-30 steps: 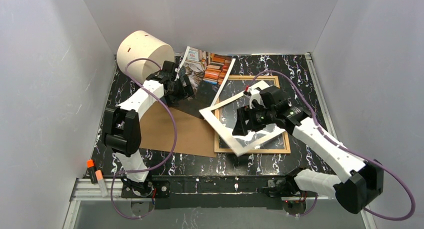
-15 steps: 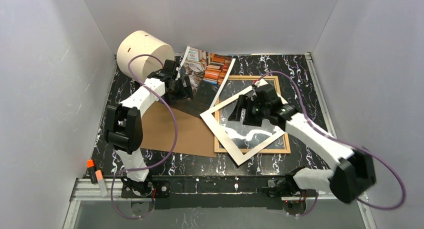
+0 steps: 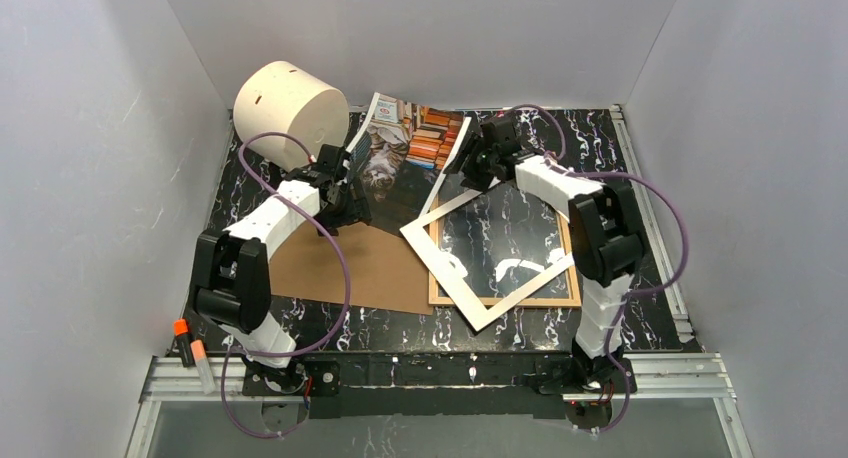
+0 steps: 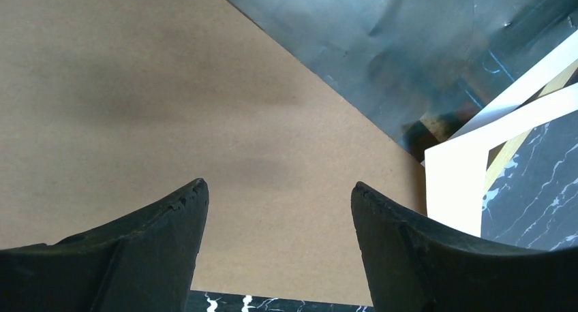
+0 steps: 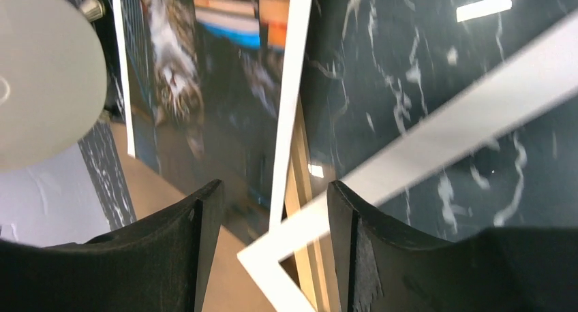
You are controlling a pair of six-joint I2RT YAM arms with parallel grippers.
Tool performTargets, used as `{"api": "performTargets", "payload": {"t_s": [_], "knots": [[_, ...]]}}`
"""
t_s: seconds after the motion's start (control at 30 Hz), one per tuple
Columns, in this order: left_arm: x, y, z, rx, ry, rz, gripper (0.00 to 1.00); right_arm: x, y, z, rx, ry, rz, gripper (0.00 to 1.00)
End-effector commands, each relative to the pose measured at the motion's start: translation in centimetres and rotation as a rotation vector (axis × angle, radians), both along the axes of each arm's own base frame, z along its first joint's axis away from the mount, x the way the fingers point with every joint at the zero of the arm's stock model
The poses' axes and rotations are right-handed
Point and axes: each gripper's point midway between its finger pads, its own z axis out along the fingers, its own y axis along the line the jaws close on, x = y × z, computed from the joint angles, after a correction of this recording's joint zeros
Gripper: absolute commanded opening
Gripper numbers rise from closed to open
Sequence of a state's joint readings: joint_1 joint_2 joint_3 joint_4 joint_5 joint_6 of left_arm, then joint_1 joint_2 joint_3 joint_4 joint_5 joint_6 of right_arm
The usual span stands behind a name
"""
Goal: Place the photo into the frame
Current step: Place the photo frame item in the photo frame, then move the photo to the center of the board.
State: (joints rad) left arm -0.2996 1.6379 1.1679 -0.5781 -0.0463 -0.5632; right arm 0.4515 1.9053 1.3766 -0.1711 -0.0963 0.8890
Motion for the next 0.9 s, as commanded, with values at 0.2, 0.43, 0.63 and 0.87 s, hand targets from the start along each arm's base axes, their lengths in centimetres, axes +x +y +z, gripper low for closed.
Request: {"api": "performTargets", "payload": {"t_s": [0.2, 0.43, 0.63, 0.87], "knots": [[0.8, 1.9, 2.4, 0.02, -0.086, 0.065, 0.73, 7.0, 1.6, -2.6, 0.021, 0.0, 0.011, 0.6], [1.8, 1.9, 3.0, 0.013, -0.094, 0.069, 0.72, 8.0, 2.5, -3.8, 0.061, 0.006, 0.049, 0.48], [2.0, 2.1, 3.0, 0.01, -0.087, 0.076, 0.71, 8.2, 3.5, -3.9, 0.112, -0.009, 0.084, 0.39], [1.8, 2.5, 2.9, 0.01, -0.072, 0.087, 0.71, 8.6, 4.3, -4.6, 0.157, 0.009, 0.096, 0.37]]}}
